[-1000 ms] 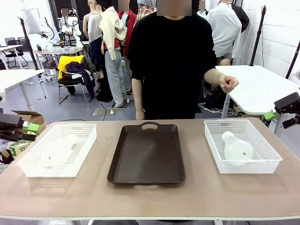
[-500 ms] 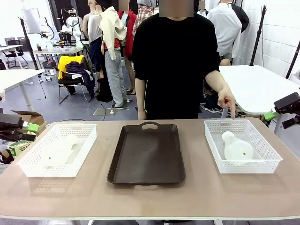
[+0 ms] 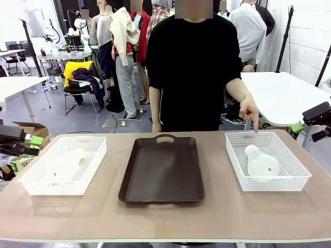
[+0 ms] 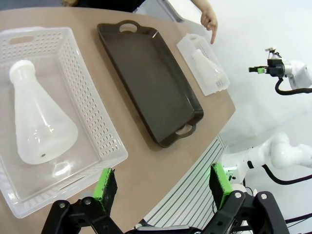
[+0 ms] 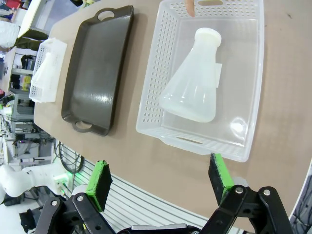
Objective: Prepare the laboratory tools.
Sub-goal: Pick up the Big flask that the person points to.
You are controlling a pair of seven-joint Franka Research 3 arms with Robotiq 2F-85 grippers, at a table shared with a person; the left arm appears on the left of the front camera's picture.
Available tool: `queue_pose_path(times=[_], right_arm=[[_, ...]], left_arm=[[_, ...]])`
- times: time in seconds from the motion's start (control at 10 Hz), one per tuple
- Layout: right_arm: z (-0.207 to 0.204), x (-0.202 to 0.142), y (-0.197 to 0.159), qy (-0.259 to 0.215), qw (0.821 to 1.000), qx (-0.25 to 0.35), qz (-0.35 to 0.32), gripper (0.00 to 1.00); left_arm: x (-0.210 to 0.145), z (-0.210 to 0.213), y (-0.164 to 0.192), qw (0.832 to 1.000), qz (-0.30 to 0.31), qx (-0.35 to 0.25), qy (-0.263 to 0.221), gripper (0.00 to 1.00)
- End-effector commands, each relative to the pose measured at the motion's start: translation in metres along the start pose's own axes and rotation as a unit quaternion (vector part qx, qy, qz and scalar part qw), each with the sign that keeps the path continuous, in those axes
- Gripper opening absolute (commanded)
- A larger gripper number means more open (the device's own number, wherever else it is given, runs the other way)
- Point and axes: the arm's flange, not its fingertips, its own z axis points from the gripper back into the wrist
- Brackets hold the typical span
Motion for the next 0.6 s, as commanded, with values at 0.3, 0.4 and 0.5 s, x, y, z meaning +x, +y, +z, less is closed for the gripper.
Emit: queue_pose_path(times=[0.3,0.4,0.5], right_arm=[[-0.002,0.014,0.014,0.005,0.998,-0.055,-0.006,1.0],[-0.006,0.028,0.034,-0.001,0.995,-0.099,0.006,1.0],[-0.017,0.044,0.051,-0.007,0.99,-0.139,0.014,1.0]], left_arm=[[0.001,-0.001,0.002,1.0,-0.007,-0.01,-0.01,1.0],[0.001,-0.001,0.002,1.0,-0.007,-0.01,-0.01,1.0],[0.001,-0.001,0.002,1.0,-0.007,-0.01,-0.01,1.0]])
